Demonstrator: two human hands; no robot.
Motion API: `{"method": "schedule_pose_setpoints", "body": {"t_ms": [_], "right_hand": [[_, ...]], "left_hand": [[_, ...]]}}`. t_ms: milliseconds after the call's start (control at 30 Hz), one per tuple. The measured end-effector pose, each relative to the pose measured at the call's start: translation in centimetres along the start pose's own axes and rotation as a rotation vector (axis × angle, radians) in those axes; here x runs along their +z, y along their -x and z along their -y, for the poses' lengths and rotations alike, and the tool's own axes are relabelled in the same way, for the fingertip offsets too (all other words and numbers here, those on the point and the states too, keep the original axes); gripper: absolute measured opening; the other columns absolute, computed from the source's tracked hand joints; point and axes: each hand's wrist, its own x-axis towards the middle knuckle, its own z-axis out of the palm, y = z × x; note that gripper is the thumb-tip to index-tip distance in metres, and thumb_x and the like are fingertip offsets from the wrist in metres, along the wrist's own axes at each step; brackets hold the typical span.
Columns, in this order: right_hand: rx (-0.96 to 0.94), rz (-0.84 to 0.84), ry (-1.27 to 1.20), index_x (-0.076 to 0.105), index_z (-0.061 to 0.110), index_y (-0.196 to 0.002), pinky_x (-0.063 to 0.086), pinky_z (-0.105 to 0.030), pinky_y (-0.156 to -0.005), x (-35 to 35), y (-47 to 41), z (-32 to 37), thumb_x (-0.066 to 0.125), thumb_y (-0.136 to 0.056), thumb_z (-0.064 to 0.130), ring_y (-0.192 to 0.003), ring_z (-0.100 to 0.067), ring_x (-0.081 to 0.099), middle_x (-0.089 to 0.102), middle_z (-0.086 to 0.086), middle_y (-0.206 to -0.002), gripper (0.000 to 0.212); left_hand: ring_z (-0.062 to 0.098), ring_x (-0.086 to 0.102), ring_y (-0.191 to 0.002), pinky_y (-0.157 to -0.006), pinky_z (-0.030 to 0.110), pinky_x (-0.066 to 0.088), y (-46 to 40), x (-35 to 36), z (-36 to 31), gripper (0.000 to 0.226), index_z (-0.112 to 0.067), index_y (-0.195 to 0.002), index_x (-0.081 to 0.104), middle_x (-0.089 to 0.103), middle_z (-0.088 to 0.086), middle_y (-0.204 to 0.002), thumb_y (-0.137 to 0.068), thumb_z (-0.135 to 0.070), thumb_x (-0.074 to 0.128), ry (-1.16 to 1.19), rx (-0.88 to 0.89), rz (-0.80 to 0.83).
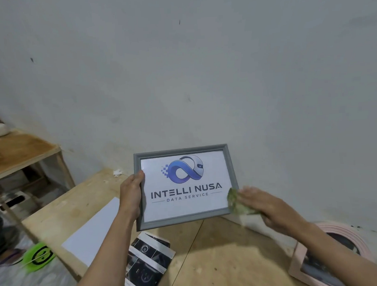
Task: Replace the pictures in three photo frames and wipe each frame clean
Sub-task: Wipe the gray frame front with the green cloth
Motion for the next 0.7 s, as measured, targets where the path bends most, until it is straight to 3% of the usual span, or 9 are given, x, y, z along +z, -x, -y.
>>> {"method": "schedule_pose_setpoints", "body": {"t_ms": [133,200,267,367,500,567,633,700], "right_hand": [[0.556,-0.511,-0.292,0.045,0.013,-0.141,0.020,-0.019,-0.116,-1.6,-6.1,0.8,0.044,-0.079,-0.020,-0.140,-0.014,0.033,0.039,0.002,-0.148,0.070],[0.695,-0.545,-0.297,0.037,0.014,-0.146,0.015,-0.024,-0.119,-1.0,-10.0,1.6,0.047,-0.083,-0.015,-0.145,-0.017,0.022,0.030,0.001,-0.154,0.071],[0.731,-0.454,-0.311,0.032,0.020,-0.149,0.014,-0.038,-0.121,0.5,-13.4,3.3,0.039,-0.076,-0.018,-0.148,-0.021,0.012,0.023,0.000,-0.158,0.082],[0.574,-0.355,-0.357,0.022,0.037,-0.146,0.015,-0.046,-0.120,3.1,-17.0,8.0,0.034,-0.068,-0.018,-0.148,-0.021,0.005,0.020,0.004,-0.158,0.096],[0.229,-0.206,-0.373,0.021,0.023,-0.149,0.003,-0.034,-0.122,4.8,-19.6,13.8,0.028,-0.071,-0.006,-0.148,-0.012,0.002,0.011,0.010,-0.157,0.084],[0.091,-0.113,-0.353,0.020,0.016,-0.149,0.000,-0.028,-0.121,5.4,-19.8,15.5,0.029,-0.074,-0.003,-0.147,-0.014,0.010,0.012,0.010,-0.155,0.078],[0.007,-0.028,-0.356,0.031,0.009,-0.147,0.002,-0.029,-0.121,6.0,-19.4,16.3,0.038,-0.079,-0.008,-0.147,-0.016,0.013,0.018,0.002,-0.157,0.070],[-0.048,0.044,-0.386,0.035,0.006,-0.145,0.003,-0.028,-0.121,6.7,-18.3,16.1,0.041,-0.080,-0.009,-0.146,-0.013,0.013,0.023,-0.002,-0.157,0.067]], "left_hand": [[0.030,0.066,-0.076,-0.067,0.037,0.054,0.0,1.3,-0.1,0.024,-0.006,-0.100,0.059,0.071,0.014,-0.087,-0.100,-0.029,0.054,-0.004,0.018,0.030],[0.028,0.068,-0.080,-0.060,0.032,0.056,0.8,2.9,0.0,0.026,-0.010,-0.119,0.059,0.072,0.013,-0.098,-0.100,-0.026,0.055,-0.020,0.059,0.072],[0.020,0.072,-0.078,-0.058,0.028,0.057,1.4,4.4,0.1,0.033,-0.021,-0.132,0.057,0.074,0.010,-0.105,-0.100,-0.023,0.057,-0.007,0.100,0.126],[0.014,0.074,-0.075,-0.060,0.027,0.057,2.2,6.0,-0.3,0.031,-0.032,-0.129,0.060,0.077,0.003,-0.099,-0.101,-0.019,0.055,0.020,0.157,0.219],[0.011,0.069,-0.107,-0.086,0.021,0.052,2.3,6.1,-1.5,0.031,-0.018,-0.119,0.071,0.075,0.000,-0.116,-0.106,-0.026,0.044,0.178,0.161,0.262],[0.015,0.072,-0.101,-0.088,0.029,0.052,1.8,4.9,-2.2,0.043,-0.015,-0.106,0.073,0.077,0.005,-0.108,-0.103,-0.044,0.041,0.359,0.053,0.241],[0.020,0.073,-0.087,-0.081,0.034,0.054,0.9,3.3,-2.5,0.048,-0.013,-0.090,0.072,0.077,0.008,-0.091,-0.098,-0.053,0.047,0.345,-0.004,0.230],[0.023,0.067,-0.074,-0.069,0.032,0.053,0.0,1.7,-2.5,0.034,-0.017,-0.076,0.065,0.069,0.006,-0.076,-0.096,-0.042,0.056,0.281,-0.025,0.217]]}}
